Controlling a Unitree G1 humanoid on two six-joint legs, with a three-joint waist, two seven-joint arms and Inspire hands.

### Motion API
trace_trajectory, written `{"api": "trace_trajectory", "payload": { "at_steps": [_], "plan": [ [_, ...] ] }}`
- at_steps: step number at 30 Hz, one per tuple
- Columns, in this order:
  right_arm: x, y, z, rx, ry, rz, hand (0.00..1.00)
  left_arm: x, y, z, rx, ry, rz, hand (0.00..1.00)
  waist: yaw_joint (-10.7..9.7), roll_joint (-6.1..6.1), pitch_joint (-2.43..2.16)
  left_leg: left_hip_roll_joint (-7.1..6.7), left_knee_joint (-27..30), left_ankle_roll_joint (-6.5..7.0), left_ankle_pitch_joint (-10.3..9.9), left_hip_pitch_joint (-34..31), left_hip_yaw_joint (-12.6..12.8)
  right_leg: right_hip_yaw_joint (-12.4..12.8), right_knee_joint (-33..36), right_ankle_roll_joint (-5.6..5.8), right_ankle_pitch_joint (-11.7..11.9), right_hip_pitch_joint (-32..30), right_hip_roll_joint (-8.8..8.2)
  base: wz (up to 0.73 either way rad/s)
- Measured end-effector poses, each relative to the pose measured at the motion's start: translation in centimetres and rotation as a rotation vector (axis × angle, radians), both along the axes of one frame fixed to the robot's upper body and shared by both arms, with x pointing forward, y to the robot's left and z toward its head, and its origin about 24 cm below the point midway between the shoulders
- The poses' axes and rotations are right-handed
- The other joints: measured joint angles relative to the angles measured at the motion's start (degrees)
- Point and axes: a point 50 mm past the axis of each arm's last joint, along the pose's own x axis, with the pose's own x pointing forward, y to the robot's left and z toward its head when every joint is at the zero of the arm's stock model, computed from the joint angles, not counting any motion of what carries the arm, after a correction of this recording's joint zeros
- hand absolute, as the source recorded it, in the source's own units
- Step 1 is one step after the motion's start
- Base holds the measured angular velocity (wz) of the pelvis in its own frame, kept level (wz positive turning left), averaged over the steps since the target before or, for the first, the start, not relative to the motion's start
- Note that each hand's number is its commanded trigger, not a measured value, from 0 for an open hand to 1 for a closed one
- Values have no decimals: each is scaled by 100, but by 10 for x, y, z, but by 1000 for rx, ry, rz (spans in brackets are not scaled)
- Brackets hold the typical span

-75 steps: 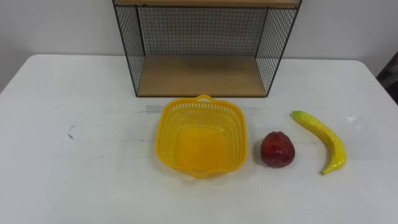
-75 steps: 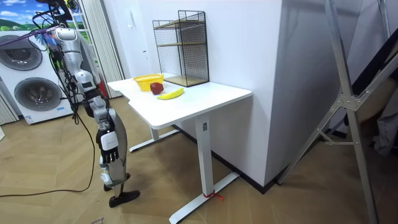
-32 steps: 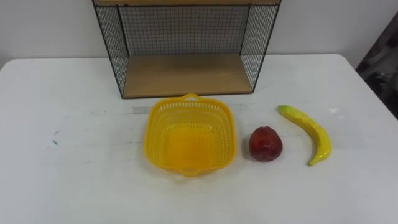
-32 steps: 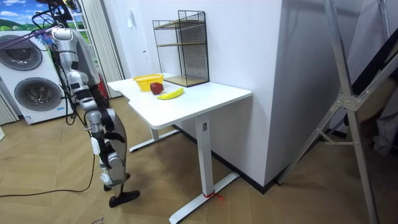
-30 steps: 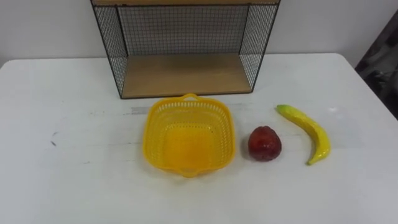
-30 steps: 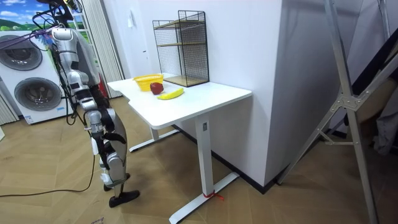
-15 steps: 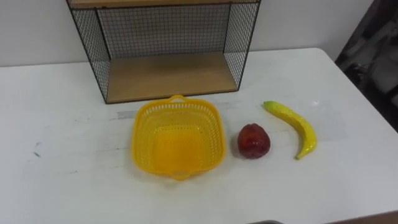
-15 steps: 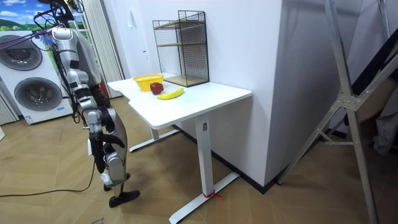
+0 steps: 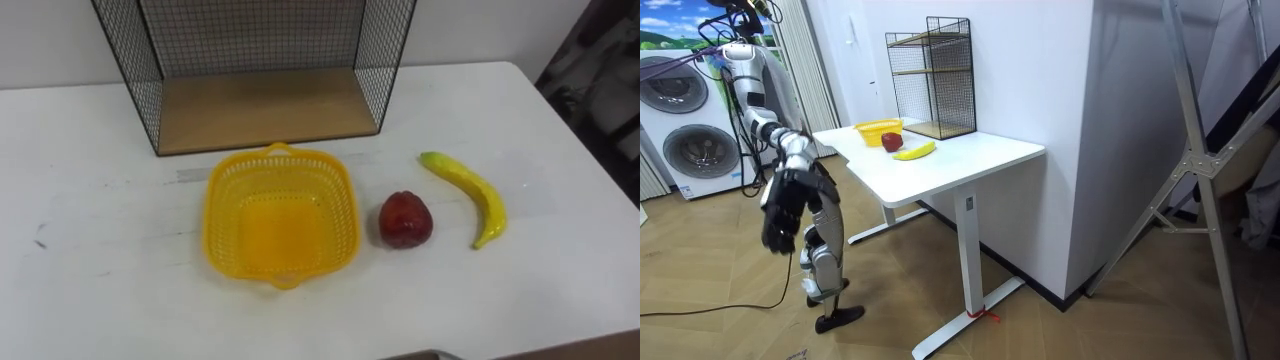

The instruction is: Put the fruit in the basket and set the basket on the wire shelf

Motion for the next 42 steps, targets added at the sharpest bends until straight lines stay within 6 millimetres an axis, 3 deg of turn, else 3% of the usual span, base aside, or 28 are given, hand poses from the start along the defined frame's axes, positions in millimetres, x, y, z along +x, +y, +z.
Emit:
{"api": "trace_trajectory", "payload": {
  "at_steps": [3, 6, 8, 11, 18, 24, 29, 33, 36, 42],
  "plan": [
    [16, 14, 36, -215, 10, 89, 0, 1, -3, -1, -8, 7, -33, 0, 74, 10, -11, 6, -42, 0, 0, 1, -3, -11, -2, -3, 7, 2, 6, 0],
    [29, 26, 50, -308, 9, 187, 0, 3, -7, -2, -15, 11, -64, 0, 103, 10, -10, 13, -45, -1, 0, 11, -11, -6, -12, -4, 20, 14, 15, 0],
    [43, 37, 56, -363, 17, 297, 0, 5, -11, -3, -26, 12, -98, 0, 202, -22, 32, 18, -49, -1, 0, 10, -15, 15, -26, -4, 33, 13, 26, -2],
    [58, 51, 56, -392, 42, 452, 0, 6, -15, -5, -37, 17, -130, 0, 272, -28, 54, 34, -43, -1, 0, 4, -17, 15, -109, -17, 90, 10, 43, -1],
    [90, 75, 56, -445, 93, 827, 0, 4, -17, -5, -47, 23, -144, 0, 409, 28, 51, 50, -3, -2, 0, 13, -36, -27, -107, -28, 102, 46, 40, 1],
    [110, 94, 55, -458, 124, 1094, 0, 4, -17, -5, -41, 30, -168, 0, 414, 49, 26, 54, -6, -8, 4, 19, -41, -27, -100, -36, 106, 48, 38, 0],
    [118, 107, 45, -440, 183, 1264, 0, 3, -18, -5, -35, 42, -187, 0, 418, -28, 36, 53, -15, -8, 4, 104, -65, -27, -107, -36, 107, 146, 38, 0],
    [122, 114, 32, -409, 236, 1393, 0, -1, -19, -7, -39, 62, -192, 0, 491, -79, 11, 53, -11, -8, 4, 164, -67, -29, -116, -33, 116, 226, 41, 0],
    [123, 118, 21, -384, 302, 1471, 0, -2, -21, -8, -48, 71, -200, 0, 534, -81, 7, 51, 0, -8, 4, 192, -71, -40, -121, -31, 118, 284, 36, 0],
    [125, 125, 17, -410, 377, 1576, 0, -4, -22, -8, -52, 79, -205, 0, 571, -49, 17, 57, 67, -8, 3, 184, -95, -76, -109, -37, 125, 298, 34, 2]
  ]
}}
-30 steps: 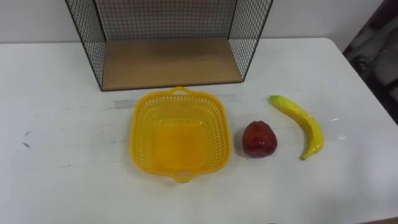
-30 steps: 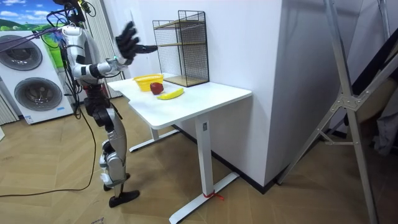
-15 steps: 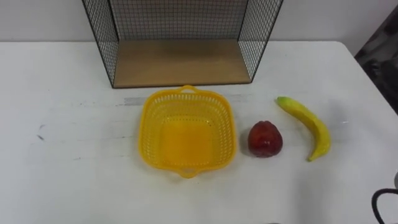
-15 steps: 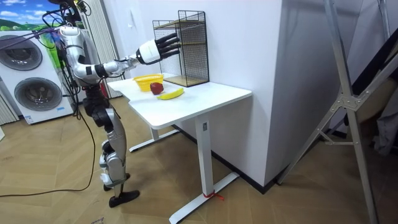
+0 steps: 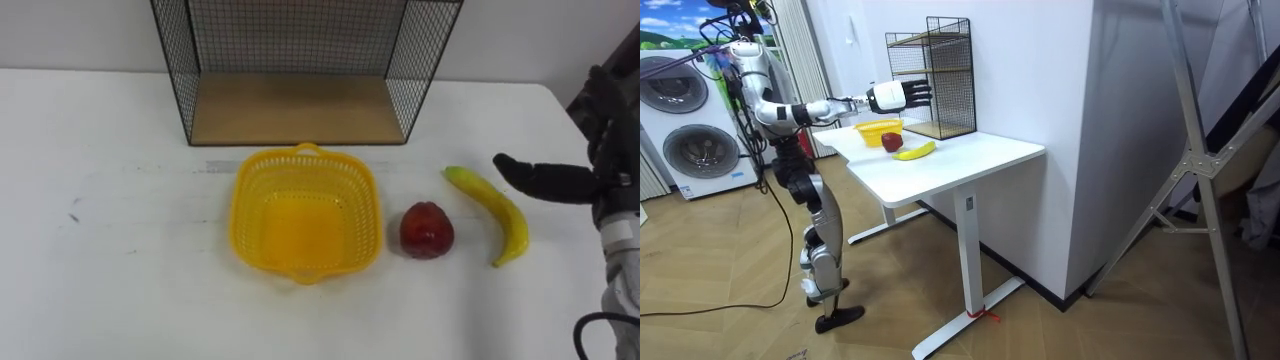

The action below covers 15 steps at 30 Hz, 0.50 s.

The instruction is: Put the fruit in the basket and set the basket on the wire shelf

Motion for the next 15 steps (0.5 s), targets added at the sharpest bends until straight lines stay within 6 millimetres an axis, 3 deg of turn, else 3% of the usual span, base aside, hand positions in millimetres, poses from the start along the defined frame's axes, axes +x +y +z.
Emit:
{"api": "trace_trajectory", "payload": {
  "at_steps": [6, 15],
  "plan": [
    [2, 7, -6, -26, 53, 75, 0, 2, 0, 0, 0, -4, -1, 0, 23, 13, -3, 0, 5, 0, -2, -26, -9, -18, -1, -4, 2, -1, -3, 1],
    [3, 17, -17, -41, 118, 155, 0, 4, 3, 1, 7, -12, -6, 0, 128, -34, -45, 6, 27, -1, 0, -89, -11, -39, -3, -9, 7, -47, -6, 0]
  ]
}}
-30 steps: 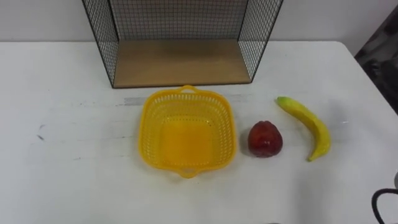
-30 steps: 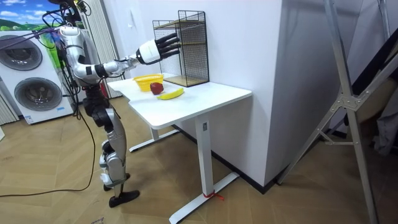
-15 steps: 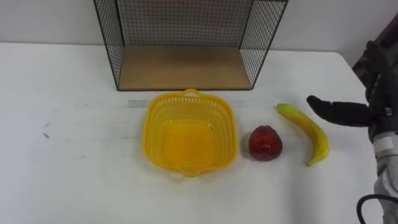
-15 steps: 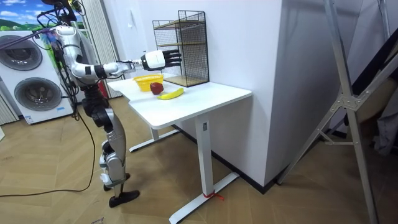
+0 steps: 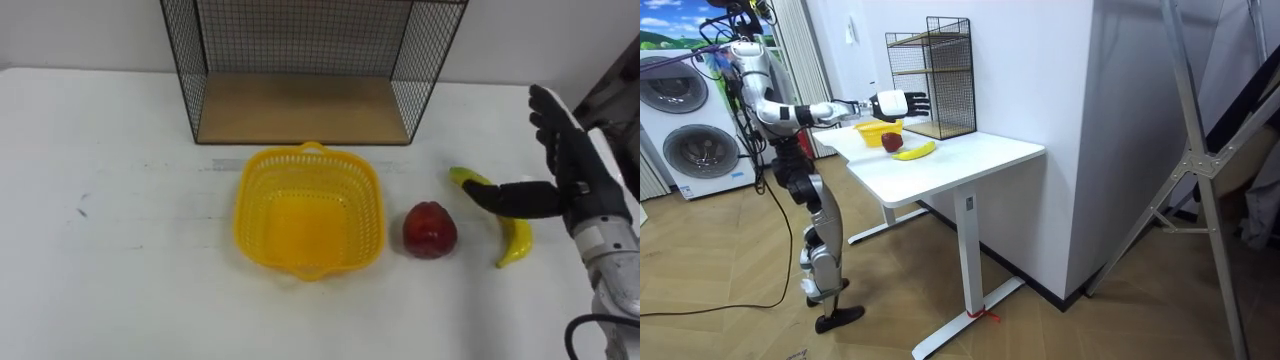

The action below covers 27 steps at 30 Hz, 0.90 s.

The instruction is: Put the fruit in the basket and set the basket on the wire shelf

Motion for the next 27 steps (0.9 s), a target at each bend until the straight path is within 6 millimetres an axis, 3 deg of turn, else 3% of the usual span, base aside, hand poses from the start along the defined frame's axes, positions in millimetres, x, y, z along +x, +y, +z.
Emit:
{"api": "trace_trajectory", "payload": {
  "at_steps": [3, 8, 17, 27],
  "plan": [
    [0, 0, -9, 4, 43, 11, 0, 0, 3, 1, 7, 2, -2, 0, 13, -63, 6, -5, 0, 0, 0, 8, -44, -62, -37, 3, 2, 49, -9, 8],
    [-1, 2, -17, -34, 99, 41, 0, 0, 4, 1, 11, 4, -13, 0, 14, -69, 19, -9, -2, 0, 0, -11, -69, -69, -89, 10, 35, 56, -6, 2],
    [-1, 2, -16, -88, 113, 63, 0, -1, 9, 2, 21, 15, -26, 0, 27, -73, 33, -5, 2, 1, 0, 5, -61, -60, -83, 7, 36, 54, 2, 0],
    [2, 23, -12, -125, 101, 167, 0, 5, 9, 1, 20, 16, -26, 0, 49, -45, 56, -4, -4, 0, -1, -9, -59, -61, -83, 7, 37, 64, 4, 0]
  ]
}}
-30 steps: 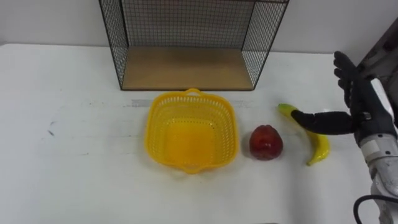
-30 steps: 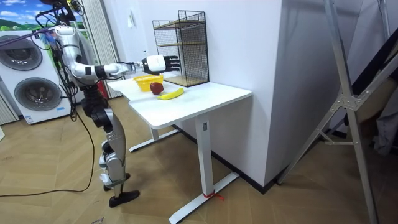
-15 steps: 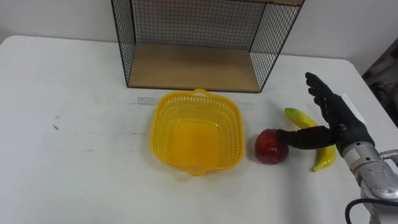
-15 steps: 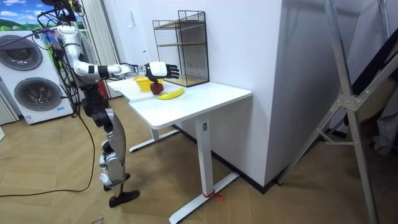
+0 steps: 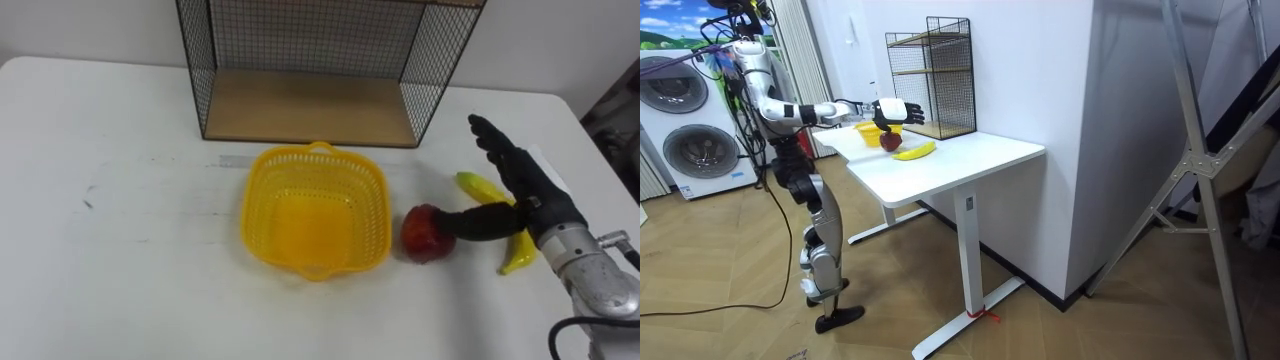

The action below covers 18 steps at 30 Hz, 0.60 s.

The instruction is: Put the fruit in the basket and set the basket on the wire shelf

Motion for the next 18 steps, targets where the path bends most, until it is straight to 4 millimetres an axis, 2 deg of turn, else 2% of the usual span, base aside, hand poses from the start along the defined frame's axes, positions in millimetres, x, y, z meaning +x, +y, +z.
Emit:
{"api": "trace_trajectory", "payload": {
  "at_steps": [18],
  "plan": [
    [1, 4, 4, 48, -11, 26, 0, -1, -4, -2, -10, 14, -36, 0, 71, 13, 6, 2, 5, 0, -1, 20, -15, -11, -6, 0, 1, 63, 4, 0]
  ]
}}
